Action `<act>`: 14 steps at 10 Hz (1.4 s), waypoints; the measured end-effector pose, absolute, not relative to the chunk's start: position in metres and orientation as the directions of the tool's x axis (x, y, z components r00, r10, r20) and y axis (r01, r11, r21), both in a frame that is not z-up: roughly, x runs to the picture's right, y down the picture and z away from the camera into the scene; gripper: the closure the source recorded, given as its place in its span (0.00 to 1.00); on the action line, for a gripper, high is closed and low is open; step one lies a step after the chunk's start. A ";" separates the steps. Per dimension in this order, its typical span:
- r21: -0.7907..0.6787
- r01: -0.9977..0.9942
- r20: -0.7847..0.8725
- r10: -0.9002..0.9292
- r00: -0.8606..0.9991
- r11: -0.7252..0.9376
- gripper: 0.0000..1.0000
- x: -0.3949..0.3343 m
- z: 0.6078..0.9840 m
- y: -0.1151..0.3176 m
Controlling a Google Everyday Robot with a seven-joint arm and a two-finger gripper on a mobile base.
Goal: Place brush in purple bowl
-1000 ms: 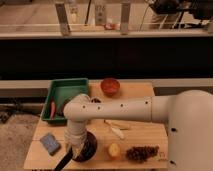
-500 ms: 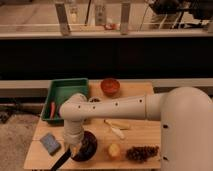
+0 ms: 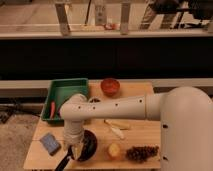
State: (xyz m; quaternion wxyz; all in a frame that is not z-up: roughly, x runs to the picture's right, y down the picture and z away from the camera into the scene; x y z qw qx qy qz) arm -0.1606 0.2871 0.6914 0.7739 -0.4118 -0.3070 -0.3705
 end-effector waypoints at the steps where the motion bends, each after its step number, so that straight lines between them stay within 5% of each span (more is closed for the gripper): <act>1: -0.413 0.824 0.780 -0.315 0.540 0.388 0.20 -0.158 0.691 0.288; 14: -0.382 0.838 0.773 -0.362 0.521 0.389 0.20 -0.157 0.679 0.288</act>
